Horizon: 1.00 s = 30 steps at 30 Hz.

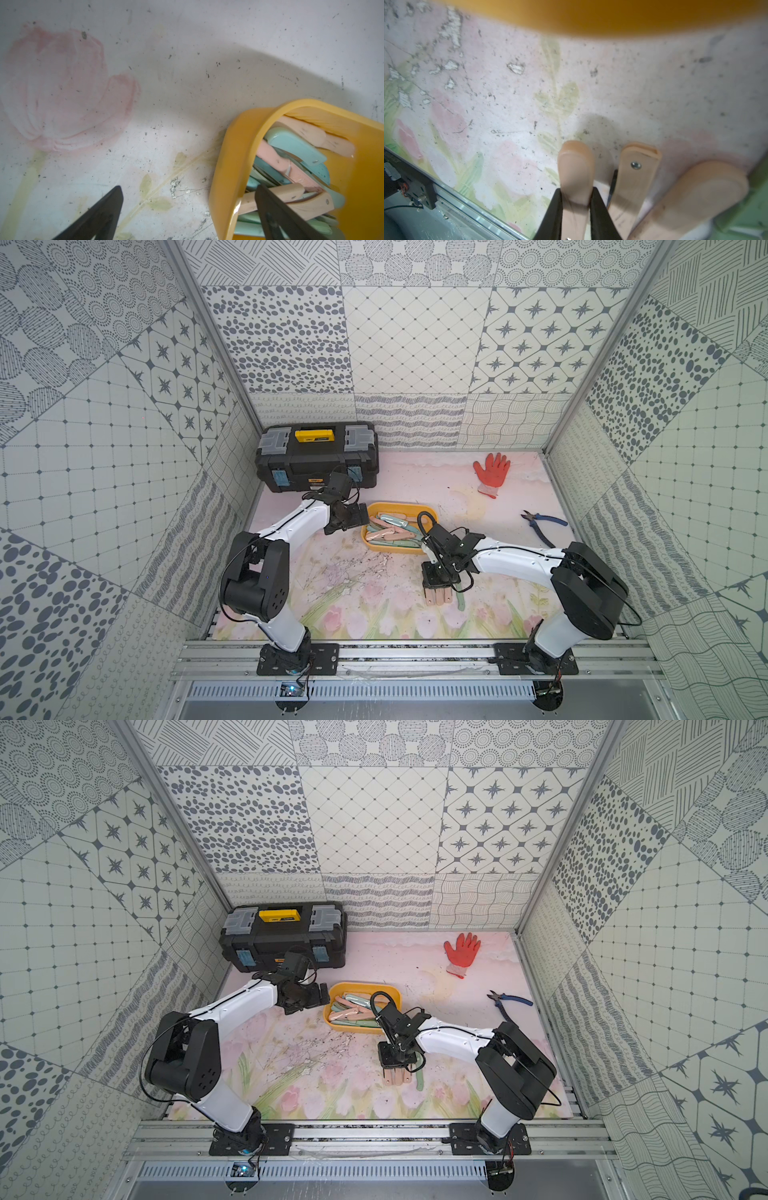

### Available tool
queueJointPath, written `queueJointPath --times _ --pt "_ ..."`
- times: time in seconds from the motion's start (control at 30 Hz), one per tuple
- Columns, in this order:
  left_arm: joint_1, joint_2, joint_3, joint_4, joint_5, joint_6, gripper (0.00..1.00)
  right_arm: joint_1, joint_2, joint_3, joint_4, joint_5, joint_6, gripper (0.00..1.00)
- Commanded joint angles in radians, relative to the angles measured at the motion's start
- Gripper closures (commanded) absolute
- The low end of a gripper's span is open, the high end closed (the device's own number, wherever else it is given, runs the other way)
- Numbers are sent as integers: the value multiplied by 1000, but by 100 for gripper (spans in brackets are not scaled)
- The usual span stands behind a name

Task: Take the fruit knife out of the storage box
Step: Place the fruit knife at the center of the board.

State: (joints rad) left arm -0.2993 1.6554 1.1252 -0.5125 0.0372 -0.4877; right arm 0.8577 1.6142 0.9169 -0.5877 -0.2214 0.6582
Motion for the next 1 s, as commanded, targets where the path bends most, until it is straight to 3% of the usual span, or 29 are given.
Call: queueJointPath --times 0.0,0.57,0.63,0.8,0.97 --pt "-2 -7 5 -6 -16 -6 1 14 -12 -25 -43 10 46 80" --pt "-3 -10 4 -8 -21 -5 1 26 23 -21 -53 33 59 72" --pt "-3 -11 4 -8 -21 -5 1 25 17 -20 -53 38 61 64" --pt "-2 -11 4 -8 -24 -4 1 29 -18 19 -116 70 49 33" --pt "-3 -8 4 -5 -23 -3 1 29 -82 67 -172 87 17 32"
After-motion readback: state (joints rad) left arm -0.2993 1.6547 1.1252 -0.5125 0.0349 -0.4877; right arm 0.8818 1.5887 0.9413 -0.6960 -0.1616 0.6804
